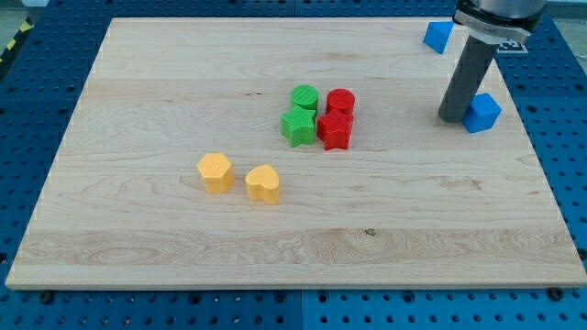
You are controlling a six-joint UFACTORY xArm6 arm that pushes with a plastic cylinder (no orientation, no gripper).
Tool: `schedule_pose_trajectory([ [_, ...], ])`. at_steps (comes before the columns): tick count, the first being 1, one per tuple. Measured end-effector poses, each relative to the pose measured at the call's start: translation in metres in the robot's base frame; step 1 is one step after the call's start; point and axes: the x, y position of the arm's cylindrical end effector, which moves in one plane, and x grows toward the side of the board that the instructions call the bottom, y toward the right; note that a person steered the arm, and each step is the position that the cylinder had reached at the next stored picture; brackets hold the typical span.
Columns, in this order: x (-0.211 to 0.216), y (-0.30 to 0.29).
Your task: Slide the blue cube slightly left
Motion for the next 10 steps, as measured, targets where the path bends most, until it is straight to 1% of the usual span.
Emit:
schedule_pose_trajectory([
  [1,0.042,0.007],
  [2,0.063,0.046],
  [3,0.066,0.076],
  [4,0.032,0.076],
  [5,0.021,0.076],
  [7,0.021,0.076],
  [8,0.012,0.076],
  [10,0.013,0.032],
])
